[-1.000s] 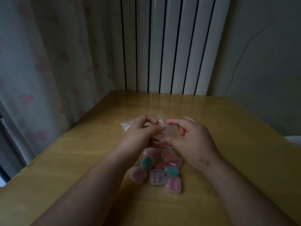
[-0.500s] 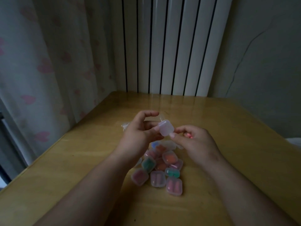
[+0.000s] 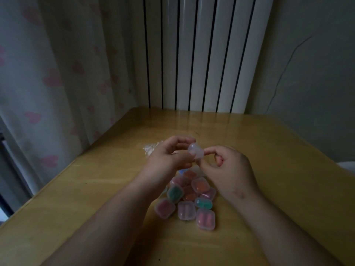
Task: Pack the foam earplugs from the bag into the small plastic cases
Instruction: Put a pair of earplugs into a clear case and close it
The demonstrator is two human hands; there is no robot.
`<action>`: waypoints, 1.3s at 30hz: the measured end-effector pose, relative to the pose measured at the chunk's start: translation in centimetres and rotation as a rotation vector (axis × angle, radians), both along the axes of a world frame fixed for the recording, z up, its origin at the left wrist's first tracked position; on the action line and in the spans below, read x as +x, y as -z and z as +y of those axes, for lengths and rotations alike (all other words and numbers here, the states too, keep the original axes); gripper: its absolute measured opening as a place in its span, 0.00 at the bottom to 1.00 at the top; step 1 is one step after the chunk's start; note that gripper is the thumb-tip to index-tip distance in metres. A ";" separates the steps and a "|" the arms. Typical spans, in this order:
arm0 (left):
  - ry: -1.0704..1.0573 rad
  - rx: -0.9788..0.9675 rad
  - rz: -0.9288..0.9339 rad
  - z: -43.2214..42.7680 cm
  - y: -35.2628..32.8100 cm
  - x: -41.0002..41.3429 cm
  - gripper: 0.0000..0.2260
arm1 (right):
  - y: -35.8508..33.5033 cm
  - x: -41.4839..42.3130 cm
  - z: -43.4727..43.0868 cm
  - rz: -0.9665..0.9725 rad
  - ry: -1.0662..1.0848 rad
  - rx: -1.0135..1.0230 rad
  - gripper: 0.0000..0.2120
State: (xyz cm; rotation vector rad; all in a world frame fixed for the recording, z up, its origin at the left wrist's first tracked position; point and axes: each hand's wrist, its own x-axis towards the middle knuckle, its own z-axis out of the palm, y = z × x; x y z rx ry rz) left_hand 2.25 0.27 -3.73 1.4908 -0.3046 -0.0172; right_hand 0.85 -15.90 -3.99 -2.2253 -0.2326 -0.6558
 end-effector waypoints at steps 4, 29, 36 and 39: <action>-0.075 0.046 -0.017 0.1 0.3 0.1 0.14 | 0.1 0.1 0.2 -0.068 -0.039 -0.036 0.08; -0.147 0.180 -0.109 0.0 -0.2 -0.3 0.19 | -0.1 0.3 0.2 0.293 -0.175 0.404 0.06; -0.188 0.476 -0.303 0.3 0.0 -0.2 0.15 | -0.4 0.3 0.2 0.293 -0.144 0.437 0.06; -0.207 0.345 -0.228 0.0 -0.1 -0.2 0.14 | -0.6 0.1 0.0 0.373 -0.168 0.505 0.07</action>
